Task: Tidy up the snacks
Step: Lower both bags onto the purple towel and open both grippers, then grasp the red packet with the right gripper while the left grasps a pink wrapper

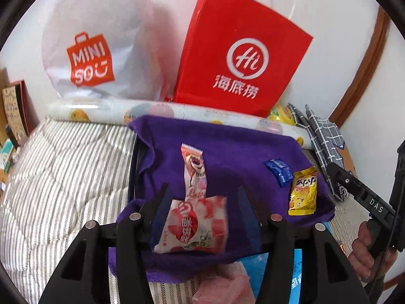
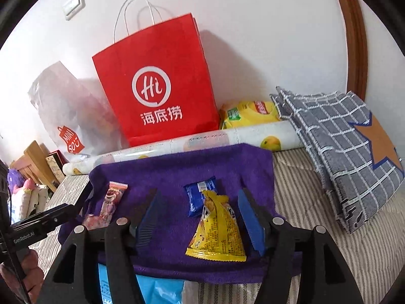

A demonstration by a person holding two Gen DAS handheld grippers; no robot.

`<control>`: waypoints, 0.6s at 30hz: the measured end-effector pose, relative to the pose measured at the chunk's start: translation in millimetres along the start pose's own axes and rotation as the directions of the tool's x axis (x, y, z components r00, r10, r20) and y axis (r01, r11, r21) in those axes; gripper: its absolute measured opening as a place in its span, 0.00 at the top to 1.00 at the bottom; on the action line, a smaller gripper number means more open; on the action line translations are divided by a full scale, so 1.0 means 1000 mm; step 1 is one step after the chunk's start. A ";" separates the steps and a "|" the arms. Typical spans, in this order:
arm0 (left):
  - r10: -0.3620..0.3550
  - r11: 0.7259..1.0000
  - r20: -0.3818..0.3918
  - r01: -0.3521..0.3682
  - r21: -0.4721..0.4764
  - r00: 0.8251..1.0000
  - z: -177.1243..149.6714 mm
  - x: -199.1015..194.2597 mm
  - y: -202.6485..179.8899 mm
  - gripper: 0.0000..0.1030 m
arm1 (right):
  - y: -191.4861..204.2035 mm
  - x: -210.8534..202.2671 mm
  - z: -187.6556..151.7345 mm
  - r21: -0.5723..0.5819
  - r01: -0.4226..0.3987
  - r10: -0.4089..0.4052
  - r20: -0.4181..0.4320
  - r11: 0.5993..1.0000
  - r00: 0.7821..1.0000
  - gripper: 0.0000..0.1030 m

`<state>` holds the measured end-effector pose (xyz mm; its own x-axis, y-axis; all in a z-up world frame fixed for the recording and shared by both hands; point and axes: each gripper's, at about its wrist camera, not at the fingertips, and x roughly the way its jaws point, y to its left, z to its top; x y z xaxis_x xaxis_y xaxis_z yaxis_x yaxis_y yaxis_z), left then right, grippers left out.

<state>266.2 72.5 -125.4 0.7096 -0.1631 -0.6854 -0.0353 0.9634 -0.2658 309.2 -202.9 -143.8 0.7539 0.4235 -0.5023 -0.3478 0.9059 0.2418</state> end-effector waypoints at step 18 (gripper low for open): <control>-0.026 1.000 0.022 0.026 0.015 0.999 0.003 -0.012 -0.007 0.33 | 0.004 -0.047 0.005 0.008 -0.022 0.022 0.061 1.000 0.998 0.41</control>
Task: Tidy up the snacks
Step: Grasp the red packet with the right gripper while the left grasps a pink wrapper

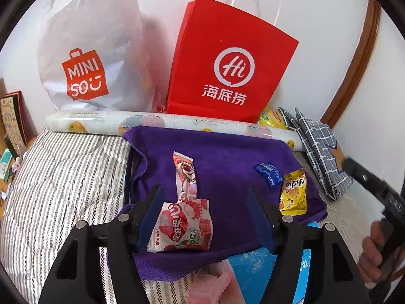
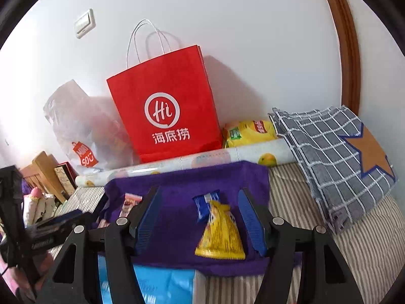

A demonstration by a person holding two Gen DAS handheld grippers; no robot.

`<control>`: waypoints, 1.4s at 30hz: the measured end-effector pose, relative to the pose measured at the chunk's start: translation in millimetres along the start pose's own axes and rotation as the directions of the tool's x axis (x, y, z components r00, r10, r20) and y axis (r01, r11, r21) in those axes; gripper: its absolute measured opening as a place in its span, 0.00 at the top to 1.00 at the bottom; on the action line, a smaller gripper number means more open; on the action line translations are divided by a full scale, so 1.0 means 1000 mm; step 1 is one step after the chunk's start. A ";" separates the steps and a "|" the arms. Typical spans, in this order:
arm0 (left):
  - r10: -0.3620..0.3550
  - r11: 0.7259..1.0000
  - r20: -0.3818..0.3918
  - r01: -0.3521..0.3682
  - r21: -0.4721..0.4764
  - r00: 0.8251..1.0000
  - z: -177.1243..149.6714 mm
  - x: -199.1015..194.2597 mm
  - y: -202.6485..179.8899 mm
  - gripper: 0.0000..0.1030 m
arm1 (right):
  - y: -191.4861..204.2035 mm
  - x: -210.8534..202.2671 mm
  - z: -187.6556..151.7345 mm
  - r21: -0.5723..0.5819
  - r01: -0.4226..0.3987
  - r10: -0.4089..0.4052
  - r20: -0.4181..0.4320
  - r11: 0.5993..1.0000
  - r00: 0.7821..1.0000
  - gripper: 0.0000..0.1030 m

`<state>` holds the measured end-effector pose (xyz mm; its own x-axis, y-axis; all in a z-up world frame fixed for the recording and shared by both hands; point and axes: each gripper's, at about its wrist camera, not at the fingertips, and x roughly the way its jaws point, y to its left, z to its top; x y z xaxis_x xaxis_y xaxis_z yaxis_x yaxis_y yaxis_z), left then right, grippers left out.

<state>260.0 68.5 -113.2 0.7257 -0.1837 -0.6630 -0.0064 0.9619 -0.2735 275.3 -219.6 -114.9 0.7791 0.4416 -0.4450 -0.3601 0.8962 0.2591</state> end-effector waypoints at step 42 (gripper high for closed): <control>-0.170 0.984 -0.051 0.172 0.047 0.984 -0.010 -0.031 0.001 0.28 | -0.045 -0.034 -0.118 -0.044 0.252 -0.255 -0.262 0.967 0.931 0.57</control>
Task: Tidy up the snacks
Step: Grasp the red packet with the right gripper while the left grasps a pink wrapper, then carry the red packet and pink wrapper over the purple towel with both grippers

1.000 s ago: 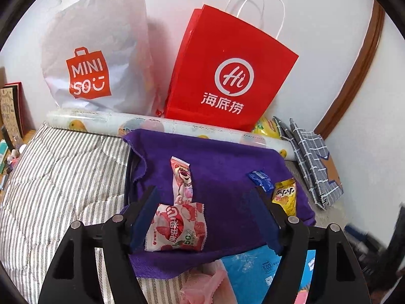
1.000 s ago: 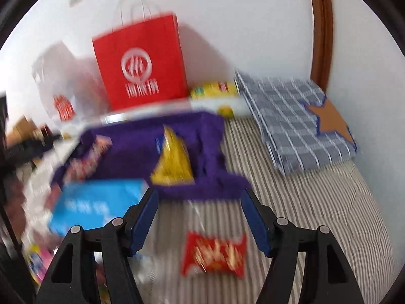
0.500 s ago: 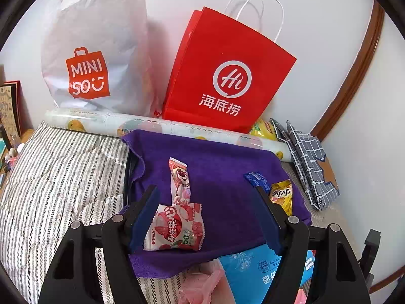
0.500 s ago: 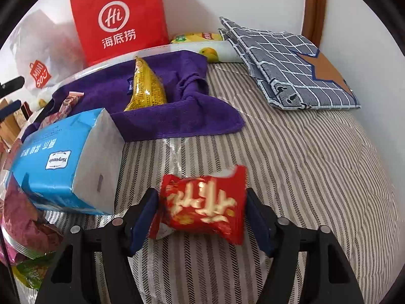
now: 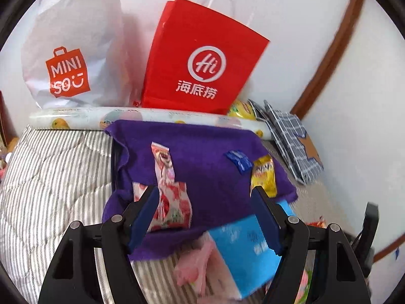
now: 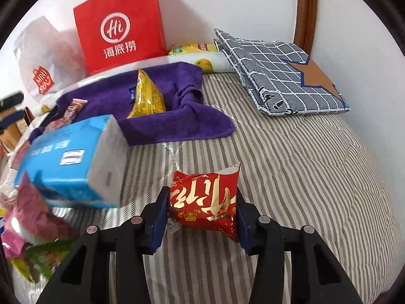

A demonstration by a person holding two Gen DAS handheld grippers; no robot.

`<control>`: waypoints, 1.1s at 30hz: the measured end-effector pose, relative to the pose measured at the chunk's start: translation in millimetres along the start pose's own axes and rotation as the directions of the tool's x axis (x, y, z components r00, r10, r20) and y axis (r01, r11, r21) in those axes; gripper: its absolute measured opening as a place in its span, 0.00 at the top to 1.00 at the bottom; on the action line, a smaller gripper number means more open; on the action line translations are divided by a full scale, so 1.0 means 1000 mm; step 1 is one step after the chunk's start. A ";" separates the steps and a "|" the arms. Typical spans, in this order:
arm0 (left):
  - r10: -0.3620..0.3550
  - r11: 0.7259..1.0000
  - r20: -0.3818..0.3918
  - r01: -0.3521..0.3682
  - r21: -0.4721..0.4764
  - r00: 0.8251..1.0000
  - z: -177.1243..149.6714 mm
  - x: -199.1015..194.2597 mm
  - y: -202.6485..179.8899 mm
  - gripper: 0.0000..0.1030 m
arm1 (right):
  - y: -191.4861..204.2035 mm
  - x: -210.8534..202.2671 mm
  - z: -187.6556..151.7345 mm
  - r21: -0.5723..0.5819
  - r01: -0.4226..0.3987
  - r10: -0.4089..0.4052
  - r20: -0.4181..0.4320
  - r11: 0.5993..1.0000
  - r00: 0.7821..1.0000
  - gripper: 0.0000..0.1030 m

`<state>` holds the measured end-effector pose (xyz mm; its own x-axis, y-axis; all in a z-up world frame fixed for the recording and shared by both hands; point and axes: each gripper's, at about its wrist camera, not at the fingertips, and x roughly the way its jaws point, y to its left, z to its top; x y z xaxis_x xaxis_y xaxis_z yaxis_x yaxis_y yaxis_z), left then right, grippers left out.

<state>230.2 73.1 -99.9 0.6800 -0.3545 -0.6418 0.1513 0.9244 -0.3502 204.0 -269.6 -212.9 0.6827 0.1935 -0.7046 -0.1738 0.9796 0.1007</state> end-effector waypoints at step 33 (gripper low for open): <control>0.156 0.987 -0.187 -0.144 0.077 0.970 -0.064 0.031 0.001 0.68 | 0.014 -0.042 -0.017 0.053 0.005 -0.005 -0.007 0.999 1.000 0.57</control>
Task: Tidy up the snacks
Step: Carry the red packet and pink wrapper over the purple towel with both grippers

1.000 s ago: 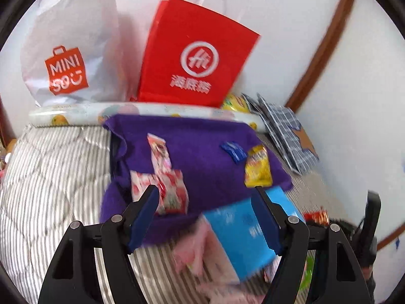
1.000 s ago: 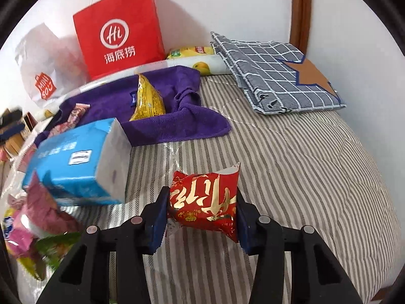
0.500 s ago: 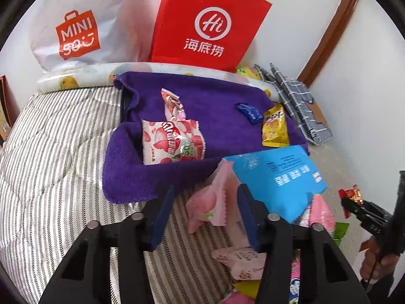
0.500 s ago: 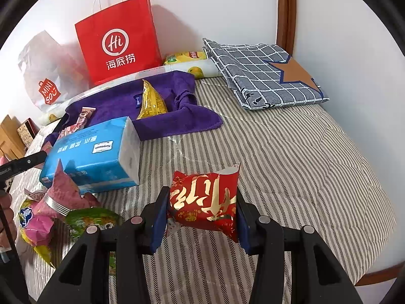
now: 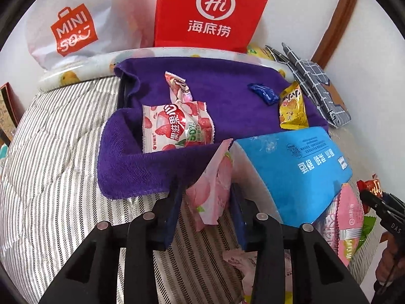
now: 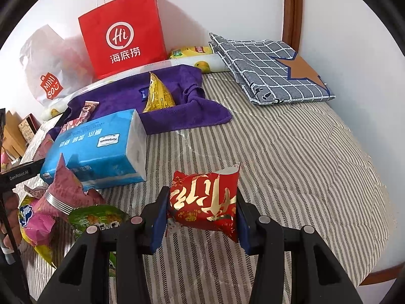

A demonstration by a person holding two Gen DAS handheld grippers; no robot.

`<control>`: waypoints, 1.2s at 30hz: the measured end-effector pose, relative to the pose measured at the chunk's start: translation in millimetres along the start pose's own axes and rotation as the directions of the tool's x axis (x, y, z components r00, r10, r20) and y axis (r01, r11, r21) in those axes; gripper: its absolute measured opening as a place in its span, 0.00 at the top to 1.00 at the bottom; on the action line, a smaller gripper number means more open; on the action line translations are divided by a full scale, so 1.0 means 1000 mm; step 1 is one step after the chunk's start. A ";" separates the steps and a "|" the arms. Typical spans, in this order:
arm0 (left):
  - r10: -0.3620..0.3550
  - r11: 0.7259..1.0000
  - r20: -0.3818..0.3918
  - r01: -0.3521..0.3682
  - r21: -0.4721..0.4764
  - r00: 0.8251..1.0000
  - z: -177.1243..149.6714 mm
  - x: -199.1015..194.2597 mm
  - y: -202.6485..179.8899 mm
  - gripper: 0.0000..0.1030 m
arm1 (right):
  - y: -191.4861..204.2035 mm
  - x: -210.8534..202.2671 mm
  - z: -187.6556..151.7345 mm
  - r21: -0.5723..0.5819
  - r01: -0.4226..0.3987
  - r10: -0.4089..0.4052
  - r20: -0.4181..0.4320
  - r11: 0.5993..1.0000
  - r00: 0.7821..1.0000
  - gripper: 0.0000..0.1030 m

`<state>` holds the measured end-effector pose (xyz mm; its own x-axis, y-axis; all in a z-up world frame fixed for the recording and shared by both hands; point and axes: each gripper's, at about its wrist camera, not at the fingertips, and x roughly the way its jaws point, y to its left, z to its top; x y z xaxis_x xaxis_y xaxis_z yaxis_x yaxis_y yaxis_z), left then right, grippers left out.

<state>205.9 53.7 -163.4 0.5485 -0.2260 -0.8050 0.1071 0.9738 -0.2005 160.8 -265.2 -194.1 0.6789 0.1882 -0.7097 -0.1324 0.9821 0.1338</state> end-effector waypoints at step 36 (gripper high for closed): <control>-0.064 0.998 0.201 0.067 -0.008 0.977 0.008 -0.073 -0.005 0.70 | 0.023 -0.031 0.029 -0.026 -0.077 0.079 0.115 0.997 0.990 0.57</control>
<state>172.2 65.0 -99.1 0.6961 -0.2783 -0.6618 0.1372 0.9564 -0.2580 157.3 -248.5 -148.9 0.7449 0.2647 -0.6125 -0.2028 0.9643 0.1702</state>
